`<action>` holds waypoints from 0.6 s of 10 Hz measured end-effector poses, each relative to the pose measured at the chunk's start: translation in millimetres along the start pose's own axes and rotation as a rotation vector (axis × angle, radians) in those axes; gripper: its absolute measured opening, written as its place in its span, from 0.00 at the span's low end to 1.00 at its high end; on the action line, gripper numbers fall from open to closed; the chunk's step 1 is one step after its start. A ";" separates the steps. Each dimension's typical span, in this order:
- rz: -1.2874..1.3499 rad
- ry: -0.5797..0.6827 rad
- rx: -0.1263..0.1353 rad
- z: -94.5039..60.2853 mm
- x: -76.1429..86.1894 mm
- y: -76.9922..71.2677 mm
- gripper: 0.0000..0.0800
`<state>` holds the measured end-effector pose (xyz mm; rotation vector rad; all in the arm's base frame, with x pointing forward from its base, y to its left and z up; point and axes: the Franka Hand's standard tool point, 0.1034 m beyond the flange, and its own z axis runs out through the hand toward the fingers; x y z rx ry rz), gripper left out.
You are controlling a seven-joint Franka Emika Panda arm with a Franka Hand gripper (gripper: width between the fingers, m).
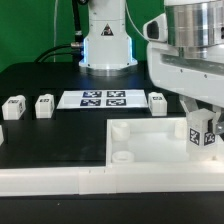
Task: Assemble one leg
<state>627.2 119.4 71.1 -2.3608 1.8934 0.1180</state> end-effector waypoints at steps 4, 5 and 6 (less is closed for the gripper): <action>0.467 -0.025 0.008 -0.1 -0.2 -2.8 0.37; 0.571 -0.020 0.014 -1.0 1.9 -3.8 0.37; 0.622 -0.013 0.015 -1.7 5.1 -3.2 0.37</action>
Offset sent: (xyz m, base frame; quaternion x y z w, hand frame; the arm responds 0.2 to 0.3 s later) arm 0.0133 -0.0025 0.0029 0.0390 -0.0040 0.2249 0.9736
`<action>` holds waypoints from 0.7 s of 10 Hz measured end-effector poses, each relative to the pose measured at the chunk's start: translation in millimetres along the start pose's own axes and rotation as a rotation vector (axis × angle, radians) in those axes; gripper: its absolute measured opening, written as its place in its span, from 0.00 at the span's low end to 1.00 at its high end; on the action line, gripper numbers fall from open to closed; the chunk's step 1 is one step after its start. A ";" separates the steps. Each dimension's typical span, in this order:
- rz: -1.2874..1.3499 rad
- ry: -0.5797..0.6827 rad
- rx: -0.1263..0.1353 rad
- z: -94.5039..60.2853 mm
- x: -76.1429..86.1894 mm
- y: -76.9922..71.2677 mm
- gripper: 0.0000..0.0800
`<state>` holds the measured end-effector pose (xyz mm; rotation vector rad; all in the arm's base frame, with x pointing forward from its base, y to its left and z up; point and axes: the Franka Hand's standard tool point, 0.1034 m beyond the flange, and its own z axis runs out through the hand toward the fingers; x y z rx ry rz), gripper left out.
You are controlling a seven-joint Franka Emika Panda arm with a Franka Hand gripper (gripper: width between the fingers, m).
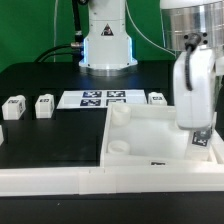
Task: Assemble one leg
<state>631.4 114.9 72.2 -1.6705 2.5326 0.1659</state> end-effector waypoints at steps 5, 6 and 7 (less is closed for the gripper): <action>-0.006 0.013 0.003 1.0 1.1 1.5 0.67; -0.009 0.011 0.003 0.4 -0.9 2.6 0.67; -0.021 0.006 0.006 -4.8 -6.9 7.3 0.78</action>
Offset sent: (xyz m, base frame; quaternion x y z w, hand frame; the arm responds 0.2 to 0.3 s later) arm 0.0000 0.0000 0.0000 0.0000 0.0000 0.0000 1.0000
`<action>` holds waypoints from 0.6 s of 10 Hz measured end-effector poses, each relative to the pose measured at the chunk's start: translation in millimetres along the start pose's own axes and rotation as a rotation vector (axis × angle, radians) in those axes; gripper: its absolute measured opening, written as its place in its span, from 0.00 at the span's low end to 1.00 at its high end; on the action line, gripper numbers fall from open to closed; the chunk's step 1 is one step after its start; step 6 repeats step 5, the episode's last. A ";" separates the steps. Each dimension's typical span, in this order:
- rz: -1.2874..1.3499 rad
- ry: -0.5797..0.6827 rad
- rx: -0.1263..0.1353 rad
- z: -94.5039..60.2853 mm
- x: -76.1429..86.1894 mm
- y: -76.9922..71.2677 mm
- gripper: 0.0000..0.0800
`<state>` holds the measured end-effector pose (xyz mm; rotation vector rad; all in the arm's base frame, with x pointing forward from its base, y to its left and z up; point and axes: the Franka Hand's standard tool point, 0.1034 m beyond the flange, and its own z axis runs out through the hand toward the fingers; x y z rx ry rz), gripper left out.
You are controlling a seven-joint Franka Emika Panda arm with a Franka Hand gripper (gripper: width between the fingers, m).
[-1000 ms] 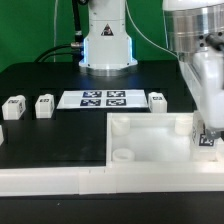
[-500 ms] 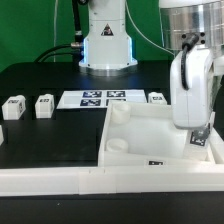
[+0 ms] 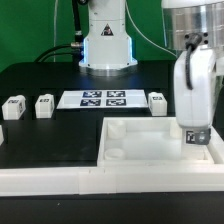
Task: Assemble one leg
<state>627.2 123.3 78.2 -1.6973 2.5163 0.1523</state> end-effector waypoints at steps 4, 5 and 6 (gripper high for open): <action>-0.022 -0.014 -0.001 -17.2 -9.1 8.4 0.81; -0.022 -0.013 -0.002 -16.1 -8.7 8.8 0.81; -0.022 -0.013 -0.002 -16.1 -8.7 8.8 0.81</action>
Offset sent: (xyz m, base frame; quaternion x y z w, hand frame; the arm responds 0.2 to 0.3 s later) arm 0.0000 0.0000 0.0000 0.0000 0.0000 0.0000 1.0000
